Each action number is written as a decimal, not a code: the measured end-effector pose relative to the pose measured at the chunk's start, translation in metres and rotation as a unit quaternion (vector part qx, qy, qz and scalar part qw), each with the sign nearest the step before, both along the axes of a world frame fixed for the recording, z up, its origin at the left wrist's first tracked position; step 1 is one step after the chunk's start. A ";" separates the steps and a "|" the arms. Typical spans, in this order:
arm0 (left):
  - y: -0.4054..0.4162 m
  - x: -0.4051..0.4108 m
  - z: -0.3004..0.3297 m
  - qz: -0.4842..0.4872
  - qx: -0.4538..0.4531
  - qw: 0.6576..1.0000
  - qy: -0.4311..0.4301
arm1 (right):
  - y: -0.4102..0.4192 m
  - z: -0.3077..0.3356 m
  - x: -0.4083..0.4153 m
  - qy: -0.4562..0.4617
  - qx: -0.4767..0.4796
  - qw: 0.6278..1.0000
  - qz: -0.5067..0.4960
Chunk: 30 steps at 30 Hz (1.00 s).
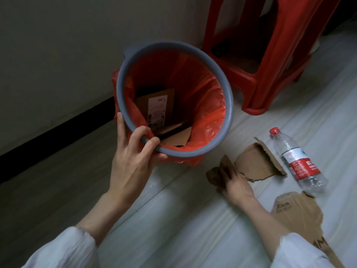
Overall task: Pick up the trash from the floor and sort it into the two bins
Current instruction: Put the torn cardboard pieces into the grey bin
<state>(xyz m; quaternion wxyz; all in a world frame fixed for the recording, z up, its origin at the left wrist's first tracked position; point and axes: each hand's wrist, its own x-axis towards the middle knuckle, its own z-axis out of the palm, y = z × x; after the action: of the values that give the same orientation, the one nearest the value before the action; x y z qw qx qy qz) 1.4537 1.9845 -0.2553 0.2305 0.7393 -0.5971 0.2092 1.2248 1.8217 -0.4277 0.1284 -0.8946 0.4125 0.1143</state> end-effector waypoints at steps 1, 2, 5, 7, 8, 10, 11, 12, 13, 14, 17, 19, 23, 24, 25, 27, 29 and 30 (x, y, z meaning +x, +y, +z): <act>0.000 -0.001 -0.002 -0.002 -0.004 1.000 -0.004 | -0.001 -0.005 0.000 0.014 -0.009 1.000 -0.003; 0.000 -0.001 -0.004 -0.003 -0.003 1.000 -0.010 | 0.000 -0.012 0.001 0.022 -0.015 0.999 -0.018; 0.002 0.000 -0.008 -0.003 0.001 1.000 -0.028 | 0.009 -0.025 0.003 0.046 -0.139 0.988 0.054; 0.006 0.000 -0.009 -0.002 -0.005 1.000 -0.025 | 0.013 -0.029 0.003 0.018 -0.185 0.978 0.096; 0.008 0.000 -0.009 0.002 -0.008 1.000 -0.024 | 0.016 -0.018 0.003 -0.007 -0.187 0.979 0.074; 0.010 0.000 -0.010 0.012 -0.014 1.000 -0.025 | 0.024 0.019 0.002 -0.095 -0.180 0.979 -0.025; 0.010 0.001 -0.010 0.018 -0.015 0.999 -0.024 | 0.027 0.037 0.002 -0.151 -0.173 0.969 -0.093; 0.011 0.002 -0.011 0.025 -0.015 0.999 -0.022 | 0.029 0.050 0.000 -0.214 -0.169 0.949 -0.161; 0.012 0.003 -0.010 0.030 -0.014 0.999 -0.016 | 0.027 0.061 -0.001 -0.285 -0.165 0.919 -0.217; 0.013 0.004 -0.010 0.032 -0.014 0.999 -0.008 | 0.023 0.073 -0.003 -0.347 -0.154 0.891 -0.250; 0.017 0.008 -0.008 0.032 -0.011 0.999 0.004 | 0.012 0.124 0.001 -0.492 -0.192 0.814 -0.242; 0.018 0.009 -0.007 0.027 -0.012 1.000 0.012 | 0.009 0.160 0.012 -0.560 -0.241 0.769 -0.192; 0.023 0.010 -0.008 0.009 0.001 1.000 0.021 | 0.018 0.198 0.050 -0.559 -0.258 0.788 0.012; 0.025 0.011 -0.008 0.004 0.006 1.000 0.021 | 0.019 0.199 0.062 -0.530 -0.248 0.809 0.063; 0.028 0.012 -0.009 -0.001 0.012 1.000 0.019 | 0.017 0.197 0.074 -0.493 -0.234 0.831 0.106; 0.031 0.013 -0.008 -0.008 0.024 1.000 0.011 | 0.012 0.189 0.099 -0.412 -0.225 0.869 0.156; 0.032 0.014 -0.007 -0.014 0.031 0.999 0.004 | 0.007 0.182 0.118 -0.305 -0.170 0.919 0.182; 0.033 0.014 -0.006 -0.016 0.034 0.999 0.004 | 0.006 0.179 0.125 -0.237 -0.138 0.944 0.185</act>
<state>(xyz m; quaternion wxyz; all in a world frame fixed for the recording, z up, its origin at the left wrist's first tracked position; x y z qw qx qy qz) 1.4676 2.0178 -0.2617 0.2108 0.7377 -0.6149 0.1823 1.3495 1.8278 -0.2485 0.0742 -0.9654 0.2090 -0.1369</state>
